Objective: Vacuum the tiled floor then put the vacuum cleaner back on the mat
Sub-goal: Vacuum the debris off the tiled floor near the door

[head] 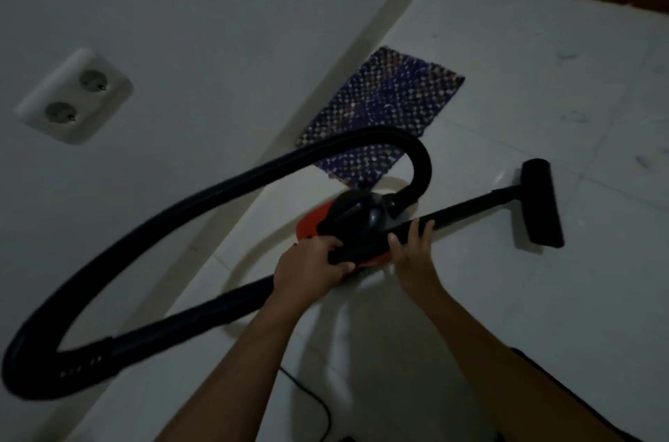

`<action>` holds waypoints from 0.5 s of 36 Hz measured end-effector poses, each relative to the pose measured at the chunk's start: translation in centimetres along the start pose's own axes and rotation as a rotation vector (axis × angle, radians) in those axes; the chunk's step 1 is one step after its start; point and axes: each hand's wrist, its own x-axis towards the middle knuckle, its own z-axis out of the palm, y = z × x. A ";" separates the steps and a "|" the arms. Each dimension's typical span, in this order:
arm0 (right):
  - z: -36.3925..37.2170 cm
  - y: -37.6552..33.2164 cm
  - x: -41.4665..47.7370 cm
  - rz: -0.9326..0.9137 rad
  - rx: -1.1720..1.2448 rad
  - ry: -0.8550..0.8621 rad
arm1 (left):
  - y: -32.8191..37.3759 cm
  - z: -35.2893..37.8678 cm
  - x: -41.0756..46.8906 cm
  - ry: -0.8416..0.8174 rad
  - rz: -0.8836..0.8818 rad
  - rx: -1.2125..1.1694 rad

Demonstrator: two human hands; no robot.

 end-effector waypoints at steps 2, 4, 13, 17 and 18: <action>-1.3 -1.9 -0.2 0.339 0.273 0.032 | 1.3 0.7 -1.1 -0.032 -0.044 -0.038; -2.0 -2.1 -0.8 0.574 0.357 -0.001 | 2.6 1.6 -2.2 -0.038 -0.083 -0.067; -3.8 -0.4 -3.7 0.796 0.983 0.201 | 6.2 4.4 -4.8 -0.147 -0.187 -0.177; -4.4 0.1 -4.6 0.837 1.014 0.175 | 6.3 4.8 -5.0 -0.186 -0.192 -0.211; -4.5 0.2 -4.9 0.834 1.003 0.176 | 6.2 5.0 -5.1 -0.190 -0.187 -0.216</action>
